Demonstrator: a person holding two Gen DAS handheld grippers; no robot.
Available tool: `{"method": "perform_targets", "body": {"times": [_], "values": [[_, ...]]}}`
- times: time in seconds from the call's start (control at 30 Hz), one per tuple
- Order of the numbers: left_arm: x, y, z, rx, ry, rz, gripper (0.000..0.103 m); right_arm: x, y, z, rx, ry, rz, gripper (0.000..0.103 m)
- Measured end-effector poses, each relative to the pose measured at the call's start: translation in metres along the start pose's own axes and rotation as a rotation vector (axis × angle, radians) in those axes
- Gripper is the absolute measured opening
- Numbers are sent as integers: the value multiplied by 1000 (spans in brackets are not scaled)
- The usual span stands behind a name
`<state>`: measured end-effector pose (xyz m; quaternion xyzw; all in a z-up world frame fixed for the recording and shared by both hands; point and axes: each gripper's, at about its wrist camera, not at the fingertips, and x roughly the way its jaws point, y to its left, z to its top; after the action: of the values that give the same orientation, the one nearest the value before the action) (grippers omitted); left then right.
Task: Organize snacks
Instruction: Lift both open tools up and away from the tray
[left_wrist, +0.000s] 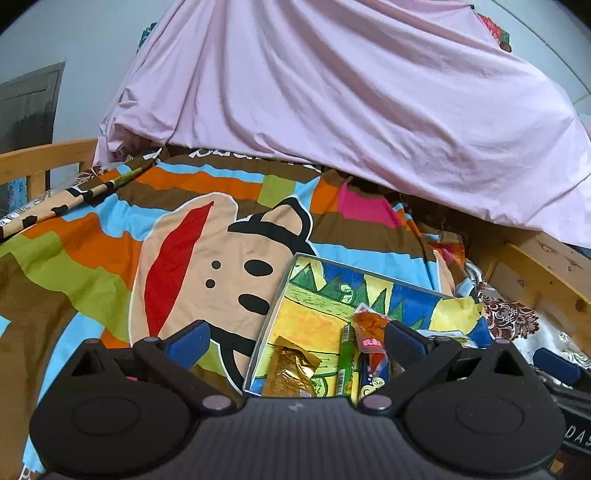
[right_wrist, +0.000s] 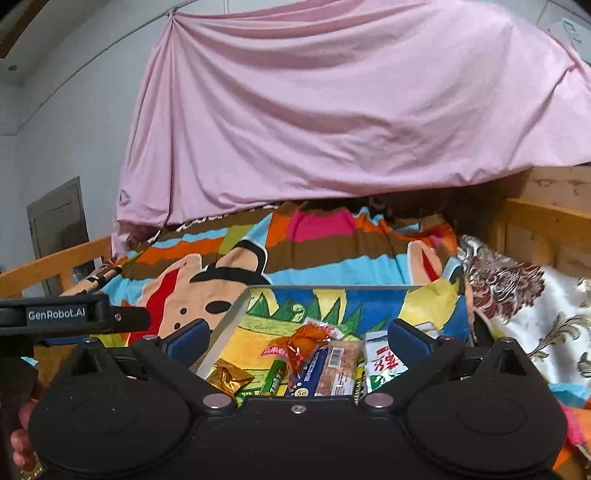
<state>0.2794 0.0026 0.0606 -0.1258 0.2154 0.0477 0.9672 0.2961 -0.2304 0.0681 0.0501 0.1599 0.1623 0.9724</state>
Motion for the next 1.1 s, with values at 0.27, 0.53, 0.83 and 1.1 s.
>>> {"method": "perform_targets", "body": {"times": [0.27,0.53,0.83,1.1], "values": [[-26,-6,1,8,-45,0,102,-26,3,3,-13,-20,-17,102],[-58,-7,-14,43,-114,29,102,-51,-2,-1,0,-17,-46,102],[-76,-14,-28,95,-129,25,102,-73,-4,-3,17,-50,-59,102],[-91,-14,-29,95,-166,25,102,-93,-11,-5,29,-86,-113,102]]}}
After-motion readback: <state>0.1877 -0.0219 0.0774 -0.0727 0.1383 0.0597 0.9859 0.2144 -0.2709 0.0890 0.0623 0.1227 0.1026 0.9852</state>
